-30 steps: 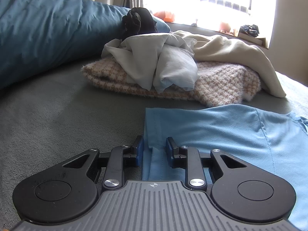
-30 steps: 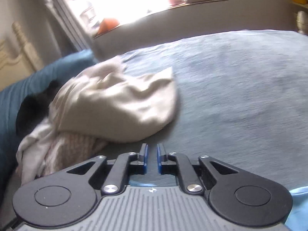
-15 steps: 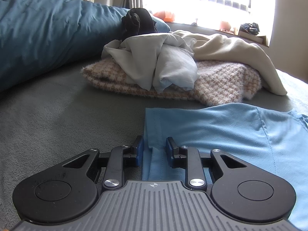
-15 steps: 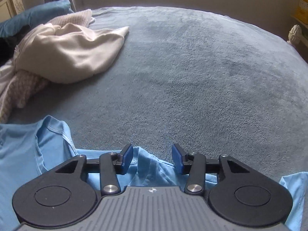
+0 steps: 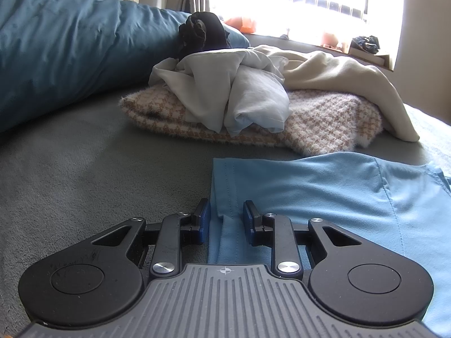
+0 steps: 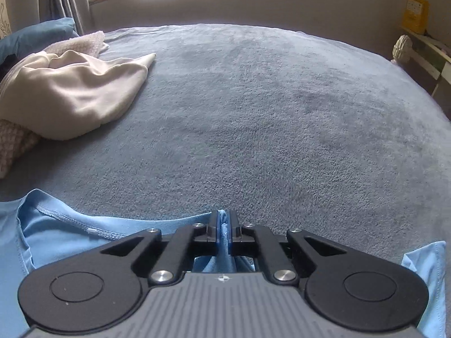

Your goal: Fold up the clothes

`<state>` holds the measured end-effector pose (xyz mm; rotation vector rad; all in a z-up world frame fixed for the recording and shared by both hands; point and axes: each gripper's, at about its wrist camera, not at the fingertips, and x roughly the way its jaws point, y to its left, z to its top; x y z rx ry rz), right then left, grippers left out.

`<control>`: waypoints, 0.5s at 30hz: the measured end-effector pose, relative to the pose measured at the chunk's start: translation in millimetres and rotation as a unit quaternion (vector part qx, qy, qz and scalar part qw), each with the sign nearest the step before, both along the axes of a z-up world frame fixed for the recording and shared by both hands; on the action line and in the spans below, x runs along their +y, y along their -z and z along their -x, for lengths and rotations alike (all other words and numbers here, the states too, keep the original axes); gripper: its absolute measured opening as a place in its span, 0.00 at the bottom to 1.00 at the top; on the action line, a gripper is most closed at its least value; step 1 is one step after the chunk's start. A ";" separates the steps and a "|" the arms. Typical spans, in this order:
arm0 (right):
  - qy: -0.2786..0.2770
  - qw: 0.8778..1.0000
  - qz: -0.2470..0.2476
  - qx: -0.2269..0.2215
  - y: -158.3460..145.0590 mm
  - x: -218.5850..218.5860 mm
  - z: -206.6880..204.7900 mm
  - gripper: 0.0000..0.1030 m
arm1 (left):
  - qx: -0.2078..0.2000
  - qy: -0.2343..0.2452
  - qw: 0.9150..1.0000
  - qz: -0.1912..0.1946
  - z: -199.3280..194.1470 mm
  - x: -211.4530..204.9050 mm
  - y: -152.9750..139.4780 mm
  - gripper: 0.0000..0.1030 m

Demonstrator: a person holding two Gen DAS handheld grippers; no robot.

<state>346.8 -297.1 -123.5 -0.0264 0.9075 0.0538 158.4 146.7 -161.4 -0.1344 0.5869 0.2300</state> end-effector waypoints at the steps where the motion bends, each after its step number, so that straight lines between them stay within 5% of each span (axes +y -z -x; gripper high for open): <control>1: 0.010 1.000 -0.008 -0.002 1.8 -0.8 -1.2 0.07 | 0.000 0.000 1.000 0.000 0.0 0.0 0.0 0.25; 7: 0.091 0.990 -0.108 -0.026 -10.1 -29.8 -6.5 0.26 | 0.000 -0.001 1.000 -0.001 0.5 -0.5 0.2 0.25; 11: 0.108 0.981 -0.152 -0.051 -33.0 -49.4 11.3 0.28 | 0.000 -0.001 1.000 -0.001 0.5 -0.3 0.4 0.25; 15: 0.035 0.991 -0.129 0.001 -42.4 -40.9 39.2 0.28 | 0.000 0.000 1.000 -0.001 -0.4 -0.4 0.7 0.25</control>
